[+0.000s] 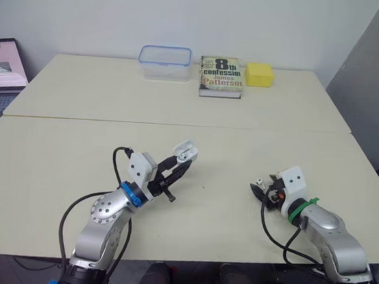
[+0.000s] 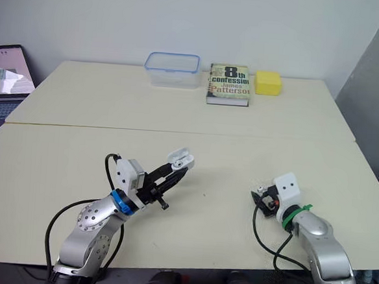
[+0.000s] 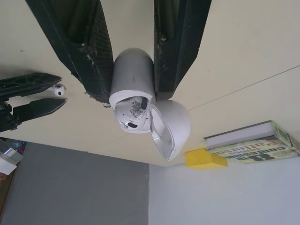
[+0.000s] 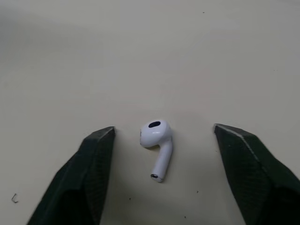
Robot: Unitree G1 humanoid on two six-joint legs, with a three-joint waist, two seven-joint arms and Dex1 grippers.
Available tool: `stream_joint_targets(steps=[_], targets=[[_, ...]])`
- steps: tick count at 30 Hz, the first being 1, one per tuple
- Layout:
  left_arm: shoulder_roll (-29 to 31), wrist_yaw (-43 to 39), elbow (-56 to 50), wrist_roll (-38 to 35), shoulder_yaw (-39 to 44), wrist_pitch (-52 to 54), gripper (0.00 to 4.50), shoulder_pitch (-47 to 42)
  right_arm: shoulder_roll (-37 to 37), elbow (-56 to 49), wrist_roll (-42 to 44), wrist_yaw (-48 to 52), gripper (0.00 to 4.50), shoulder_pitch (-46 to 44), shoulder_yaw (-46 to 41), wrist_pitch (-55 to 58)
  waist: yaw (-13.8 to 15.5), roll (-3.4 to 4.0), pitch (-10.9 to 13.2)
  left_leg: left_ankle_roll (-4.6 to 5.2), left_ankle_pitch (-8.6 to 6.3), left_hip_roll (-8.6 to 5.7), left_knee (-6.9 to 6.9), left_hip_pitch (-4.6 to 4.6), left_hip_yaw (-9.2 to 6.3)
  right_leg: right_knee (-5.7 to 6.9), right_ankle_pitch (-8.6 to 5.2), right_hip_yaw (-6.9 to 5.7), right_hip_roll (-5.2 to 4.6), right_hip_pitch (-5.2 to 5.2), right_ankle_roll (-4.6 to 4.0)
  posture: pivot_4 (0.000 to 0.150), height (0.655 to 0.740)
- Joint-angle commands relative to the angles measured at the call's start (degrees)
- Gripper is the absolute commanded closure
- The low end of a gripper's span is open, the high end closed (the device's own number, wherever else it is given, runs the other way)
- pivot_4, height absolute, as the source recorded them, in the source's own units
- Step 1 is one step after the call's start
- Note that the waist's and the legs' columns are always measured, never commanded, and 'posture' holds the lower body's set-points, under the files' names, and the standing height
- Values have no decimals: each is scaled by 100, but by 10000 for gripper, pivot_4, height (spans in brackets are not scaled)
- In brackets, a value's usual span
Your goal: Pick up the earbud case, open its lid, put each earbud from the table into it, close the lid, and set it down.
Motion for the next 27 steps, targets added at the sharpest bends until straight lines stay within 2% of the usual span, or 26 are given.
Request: stream_joint_targets(steps=[1, 6, 10, 16, 19, 22, 27], targets=[[-1, -37, -107, -16, 22, -179, 36881, -29, 7, -87, -35, -28, 22953, -153, -8, 104, 0, 0, 0, 0, 0, 0, 0, 1, 0, 1, 0, 1, 0, 1, 0, 1500, 7400], [-5, -35, -57, 0, 22, -197, 36881, -59, -48, -86, -71, 17, 41069, -314, 28, 194, -1, 0, 0, 0, 0, -1, 2, 2, 1, 2, 0, 2, 0, 1, 0, 1500, 7400], [-4, -12, -88, 10, 20, -198, 36881, -6, -441, -275, 7, 486, 41010, -334, 56, 195, 0, 0, 0, 0, 0, -1, -2, -1, 0, -1, 0, 0, 0, -1, 0, 1500, 7400], [58, -8, -271, -18, 30, -133, 36881, 172, -2031, -345, 328, 2629, 41010, -543, 193, -476, -2, 1, 1, 0, 0, -4, 2, 0, 7, -3, 0, 2, -2, -1, 1, 1500, 7400], [115, 4, -366, -33, 64, -81, 36881, 293, -3058, 160, 63, 4007, 41010, -594, 403, -1653, 1, 1, 2, 0, 0, -2, 1, 2, -1, -3, 0, -5, 0, 2, 0, 1500, 7400], [155, 7, -452, -41, 41, -58, 36881, 416, -3710, 915, -405, 4881, 41010, -604, 707, -2944, 0, 1, 2, 0, 0, 0, -1, 3, -1, -10, 0, -8, 0, 5, 0, 1500, 7400], [191, 42, -585, -64, 68, -19, 36881, 542, -3866, 2029, -812, 5468, 41010, -1026, 972, -4059, -11, 0, 3, 0, 0, 0, 0, 7, 10, -7, 0, 2, -1, 4, 0, 1500, 7400]])
